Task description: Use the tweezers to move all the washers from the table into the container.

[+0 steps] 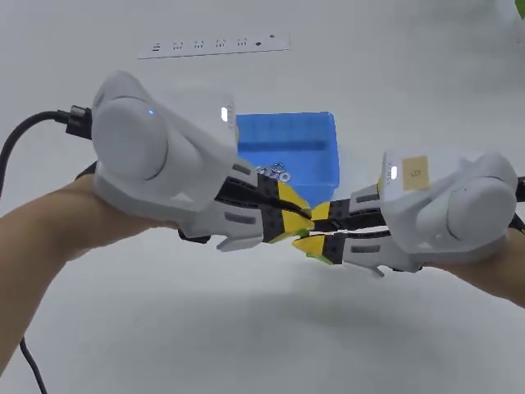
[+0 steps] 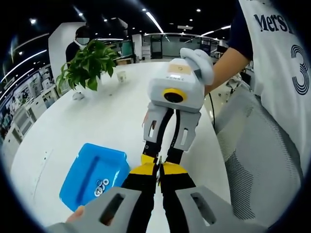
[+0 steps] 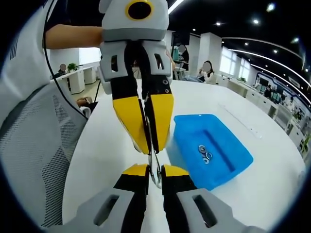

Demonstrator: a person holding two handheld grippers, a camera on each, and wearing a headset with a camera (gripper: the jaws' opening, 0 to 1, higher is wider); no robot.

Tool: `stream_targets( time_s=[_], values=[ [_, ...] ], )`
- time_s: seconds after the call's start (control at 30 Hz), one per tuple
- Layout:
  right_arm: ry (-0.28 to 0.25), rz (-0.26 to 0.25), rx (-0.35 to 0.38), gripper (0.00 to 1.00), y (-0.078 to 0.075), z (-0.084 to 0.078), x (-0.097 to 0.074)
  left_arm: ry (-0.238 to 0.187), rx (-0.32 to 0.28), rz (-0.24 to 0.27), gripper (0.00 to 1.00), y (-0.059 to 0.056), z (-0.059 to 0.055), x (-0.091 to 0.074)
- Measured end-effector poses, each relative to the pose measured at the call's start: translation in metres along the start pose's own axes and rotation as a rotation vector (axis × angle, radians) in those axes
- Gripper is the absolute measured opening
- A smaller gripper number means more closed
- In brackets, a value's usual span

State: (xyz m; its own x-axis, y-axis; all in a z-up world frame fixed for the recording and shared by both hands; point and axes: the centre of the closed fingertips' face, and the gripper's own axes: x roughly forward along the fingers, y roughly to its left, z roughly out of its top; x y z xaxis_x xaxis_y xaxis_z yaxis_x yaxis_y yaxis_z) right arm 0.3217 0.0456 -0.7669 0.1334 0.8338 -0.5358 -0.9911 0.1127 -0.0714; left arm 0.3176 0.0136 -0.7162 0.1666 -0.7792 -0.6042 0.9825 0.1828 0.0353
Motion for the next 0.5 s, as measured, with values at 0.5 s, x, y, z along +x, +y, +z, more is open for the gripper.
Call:
stream_targets(
  time_s=[0.5],
  values=[
    [-0.001,-0.004,0.015,0.11,-0.0022,-0.0037,0.0028,0.010,-0.001,-0.011,0.06,0.0024,-0.0058,0.0033]
  ],
)
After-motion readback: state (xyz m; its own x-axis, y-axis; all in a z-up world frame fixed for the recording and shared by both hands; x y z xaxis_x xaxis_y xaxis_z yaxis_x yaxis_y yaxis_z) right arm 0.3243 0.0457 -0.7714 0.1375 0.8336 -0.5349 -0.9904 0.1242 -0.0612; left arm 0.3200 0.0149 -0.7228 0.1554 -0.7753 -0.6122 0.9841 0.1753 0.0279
